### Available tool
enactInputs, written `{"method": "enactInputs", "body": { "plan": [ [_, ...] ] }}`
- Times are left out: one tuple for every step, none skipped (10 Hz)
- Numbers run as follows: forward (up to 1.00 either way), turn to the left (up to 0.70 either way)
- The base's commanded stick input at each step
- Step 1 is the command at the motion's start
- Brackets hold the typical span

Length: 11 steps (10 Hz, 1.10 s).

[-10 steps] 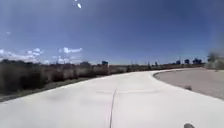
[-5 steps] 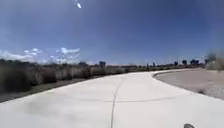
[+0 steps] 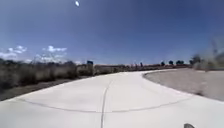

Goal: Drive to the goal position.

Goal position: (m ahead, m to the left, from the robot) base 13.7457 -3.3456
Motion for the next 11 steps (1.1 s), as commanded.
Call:
{"method": "enactInputs", "body": {
  "plan": [
    [1.0,0.0],
    [1.0,0.0],
    [1.0,0.0],
    [1.0,0.0],
    [1.0,0.0],
    [1.0,0.0],
    [1.0,0.0],
    [1.0,0.0],
    [1.0,0.0],
    [1.0,0.0],
    [1.0,0.0]
  ]
}}
